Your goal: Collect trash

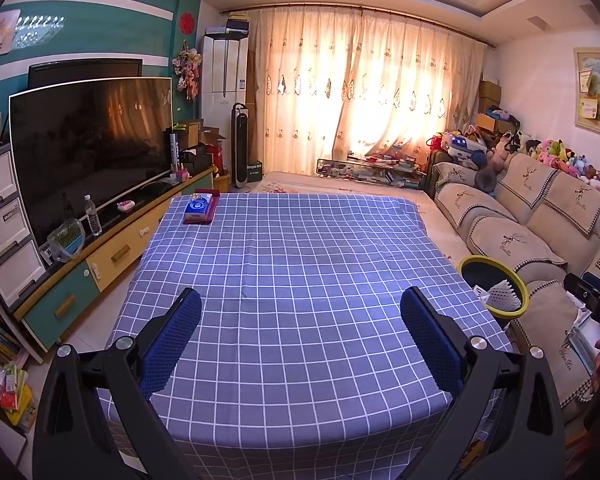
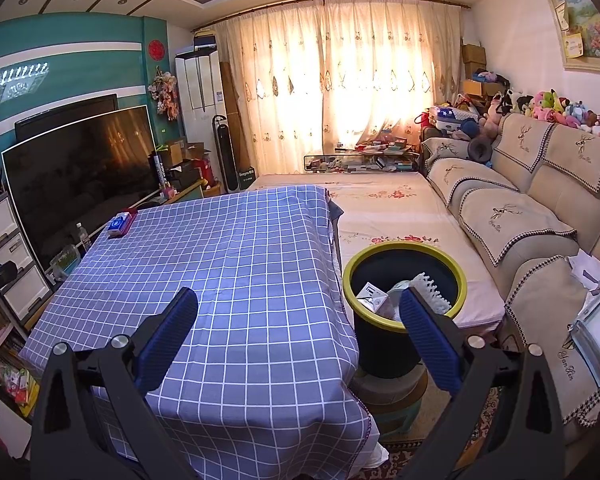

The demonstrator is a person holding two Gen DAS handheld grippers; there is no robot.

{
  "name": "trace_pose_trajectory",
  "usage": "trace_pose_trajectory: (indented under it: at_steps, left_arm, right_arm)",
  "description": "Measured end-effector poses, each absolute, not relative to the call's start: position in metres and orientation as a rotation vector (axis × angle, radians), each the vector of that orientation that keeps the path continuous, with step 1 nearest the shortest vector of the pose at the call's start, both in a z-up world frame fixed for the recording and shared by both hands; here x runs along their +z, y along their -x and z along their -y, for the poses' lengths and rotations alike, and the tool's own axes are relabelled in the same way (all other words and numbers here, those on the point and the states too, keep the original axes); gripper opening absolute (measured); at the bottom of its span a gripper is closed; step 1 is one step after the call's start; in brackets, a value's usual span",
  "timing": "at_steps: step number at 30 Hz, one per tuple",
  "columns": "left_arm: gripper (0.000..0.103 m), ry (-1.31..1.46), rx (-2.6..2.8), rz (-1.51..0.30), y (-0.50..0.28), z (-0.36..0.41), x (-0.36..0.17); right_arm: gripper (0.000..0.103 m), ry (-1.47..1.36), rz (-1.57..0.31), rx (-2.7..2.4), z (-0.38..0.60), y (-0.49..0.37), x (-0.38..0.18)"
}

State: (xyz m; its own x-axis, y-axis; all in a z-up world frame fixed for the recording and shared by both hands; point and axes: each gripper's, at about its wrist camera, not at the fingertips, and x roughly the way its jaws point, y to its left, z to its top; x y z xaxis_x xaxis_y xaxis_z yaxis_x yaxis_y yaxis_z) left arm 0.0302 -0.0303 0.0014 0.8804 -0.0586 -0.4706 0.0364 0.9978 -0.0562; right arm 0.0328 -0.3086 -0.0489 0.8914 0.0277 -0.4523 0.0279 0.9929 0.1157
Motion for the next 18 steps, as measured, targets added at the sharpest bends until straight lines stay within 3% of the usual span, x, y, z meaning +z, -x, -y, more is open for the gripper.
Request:
trace_pose_trajectory:
  at_steps: [18]
  left_arm:
    - [0.098, 0.044, -0.047, -0.504, -0.0344, 0.0305, -0.0041]
  right_arm:
    - [0.096, -0.123, -0.470, 0.004, 0.3083, -0.0337, -0.0498]
